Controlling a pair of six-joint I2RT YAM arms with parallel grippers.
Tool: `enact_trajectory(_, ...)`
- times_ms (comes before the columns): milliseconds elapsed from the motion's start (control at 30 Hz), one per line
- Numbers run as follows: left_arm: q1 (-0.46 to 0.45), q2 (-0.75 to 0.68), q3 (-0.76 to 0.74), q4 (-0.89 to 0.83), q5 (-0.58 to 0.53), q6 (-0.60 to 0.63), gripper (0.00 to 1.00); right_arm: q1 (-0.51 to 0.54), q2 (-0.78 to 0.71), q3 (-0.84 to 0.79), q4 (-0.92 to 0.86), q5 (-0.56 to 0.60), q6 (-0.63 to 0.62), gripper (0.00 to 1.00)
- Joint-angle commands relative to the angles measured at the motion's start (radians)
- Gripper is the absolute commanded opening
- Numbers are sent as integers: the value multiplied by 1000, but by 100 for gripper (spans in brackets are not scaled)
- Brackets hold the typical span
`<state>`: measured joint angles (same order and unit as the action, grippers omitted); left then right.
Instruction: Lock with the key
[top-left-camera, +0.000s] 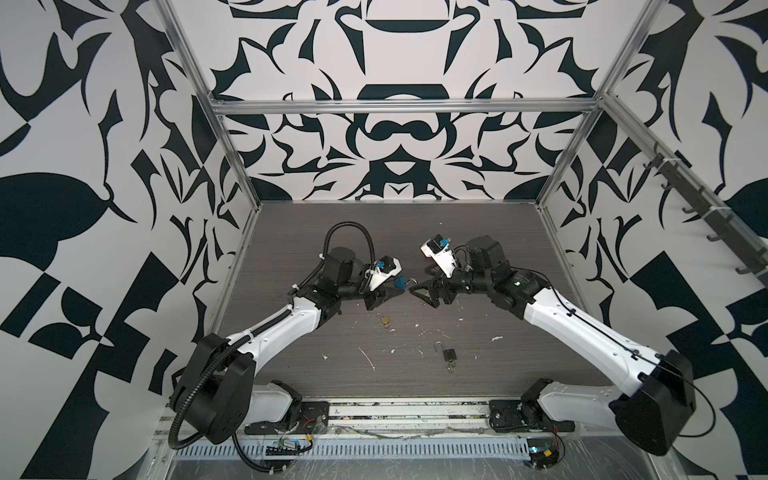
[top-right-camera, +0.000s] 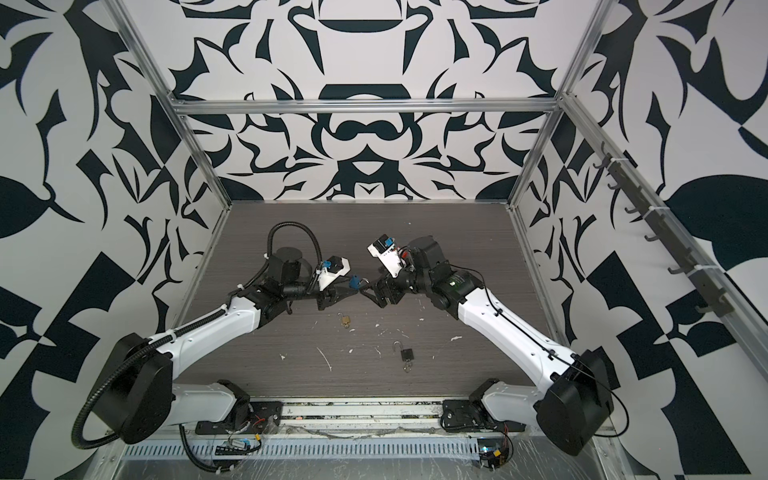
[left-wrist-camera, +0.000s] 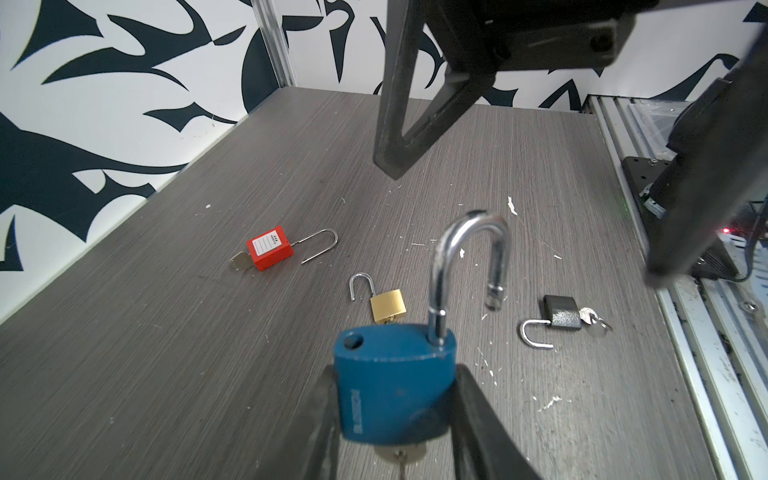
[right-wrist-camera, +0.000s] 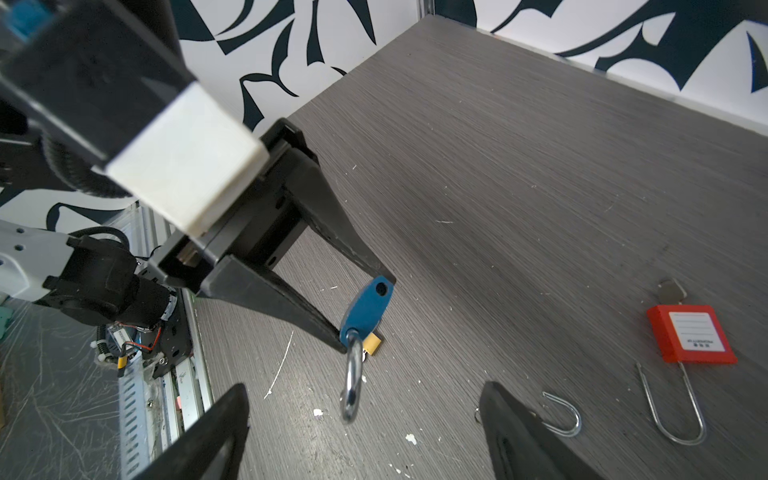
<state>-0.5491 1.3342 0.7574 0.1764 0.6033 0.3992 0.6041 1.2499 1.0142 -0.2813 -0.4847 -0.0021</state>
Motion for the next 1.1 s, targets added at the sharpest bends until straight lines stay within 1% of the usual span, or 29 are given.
enact_trajectory(0,0,7,46,14,22,-7,0,5,13,37,-6,39,-26,84)
enact_trajectory(100,-1,16,48,27,25,-20,0,5,20,32,-16,63,-42,83)
enact_trajectory(267,-1,24,52,28,42,-34,0,0,12,24,-9,159,-48,83)
enact_trajectory(433,-1,18,55,26,52,-36,0,-8,-4,7,35,193,-44,81)
enact_trajectory(800,-5,-9,46,34,76,-27,0,-16,23,46,71,267,-45,80)
enact_trajectory(933,-7,-5,48,34,88,-28,0,-16,35,50,86,311,-34,81)
enact_trajectory(1067,-10,-6,48,27,83,-18,0,-17,38,65,79,324,-20,83)
